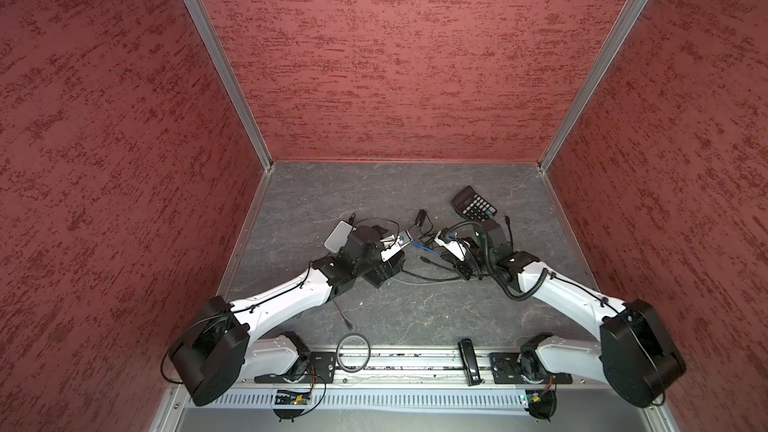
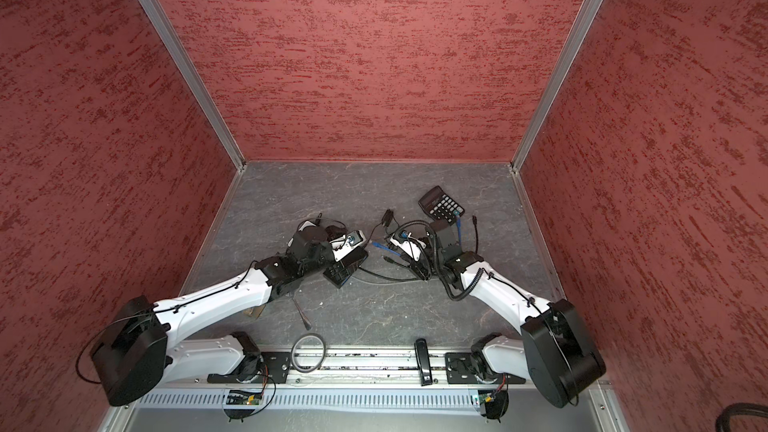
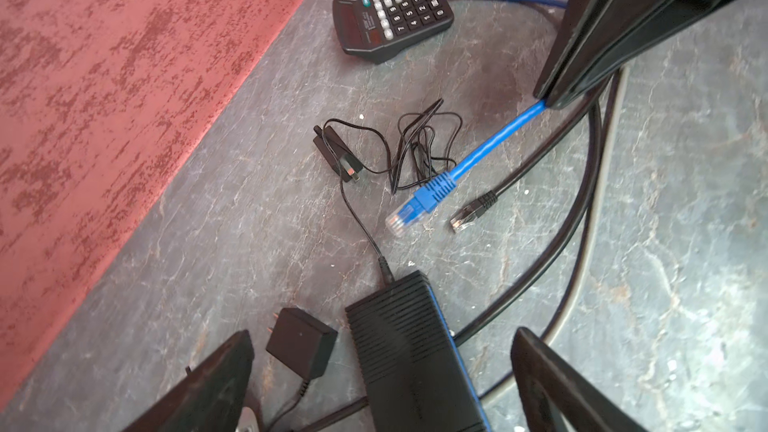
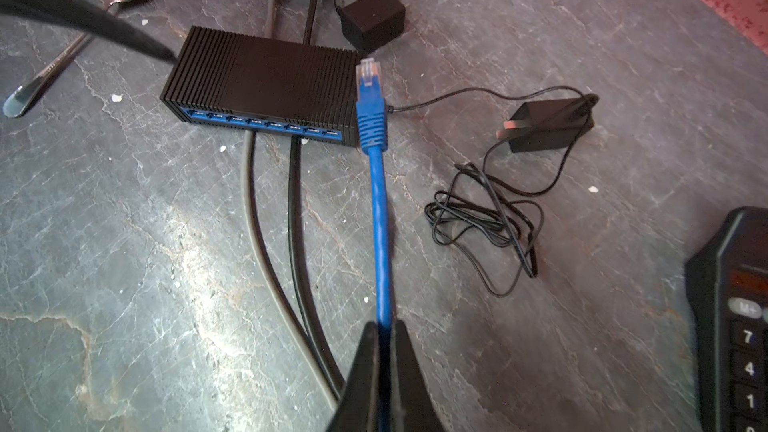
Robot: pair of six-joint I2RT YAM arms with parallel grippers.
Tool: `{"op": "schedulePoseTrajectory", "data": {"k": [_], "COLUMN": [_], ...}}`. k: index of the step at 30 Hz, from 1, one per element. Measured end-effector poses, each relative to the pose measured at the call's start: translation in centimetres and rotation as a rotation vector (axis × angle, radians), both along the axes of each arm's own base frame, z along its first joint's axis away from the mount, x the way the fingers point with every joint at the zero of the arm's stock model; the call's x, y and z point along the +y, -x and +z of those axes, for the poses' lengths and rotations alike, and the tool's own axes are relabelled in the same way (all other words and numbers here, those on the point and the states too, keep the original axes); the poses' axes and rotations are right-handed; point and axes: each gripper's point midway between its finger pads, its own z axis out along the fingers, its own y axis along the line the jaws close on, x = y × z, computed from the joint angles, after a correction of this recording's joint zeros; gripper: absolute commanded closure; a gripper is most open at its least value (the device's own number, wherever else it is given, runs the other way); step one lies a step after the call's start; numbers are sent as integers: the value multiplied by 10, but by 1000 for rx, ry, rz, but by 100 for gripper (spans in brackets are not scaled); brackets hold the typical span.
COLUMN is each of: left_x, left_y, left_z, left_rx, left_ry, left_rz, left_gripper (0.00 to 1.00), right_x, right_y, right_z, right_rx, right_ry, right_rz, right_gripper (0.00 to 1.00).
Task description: Insert the plug into the switch port
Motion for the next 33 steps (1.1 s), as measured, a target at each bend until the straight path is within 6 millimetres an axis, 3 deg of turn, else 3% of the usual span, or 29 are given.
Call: {"op": "schedulePoseTrajectory", "data": {"k": [12,22,24,26,30,33], "left_x": [-24,-41,-43,-44,-45,-46], "left_y": [7,-6,-7,-6,-5,-5], "left_z": [-26,-34,-36,-37,-36,-35], "left_rx": [58,48,43,45,38,33], "left_ry": [-50,-53,-55,-54,-52,-56], "left_rz": [-287,-365,-377,-385,-400,-404], "left_gripper": [11,40,41,48,49,58], "right_x": [4,7,8,8,8,8], "right_y": [9,12,13,13,13,13], "right_z": [9,13,13,13,13,13], "right_rx": [-36,-45,-45,-45,-45,-45], "right_ry": [-19,-32,-32,-32,-32,-31], "right_rz": [58,82,84,85,85,84], "right_gripper": [99,99,99,99,99,99]}}
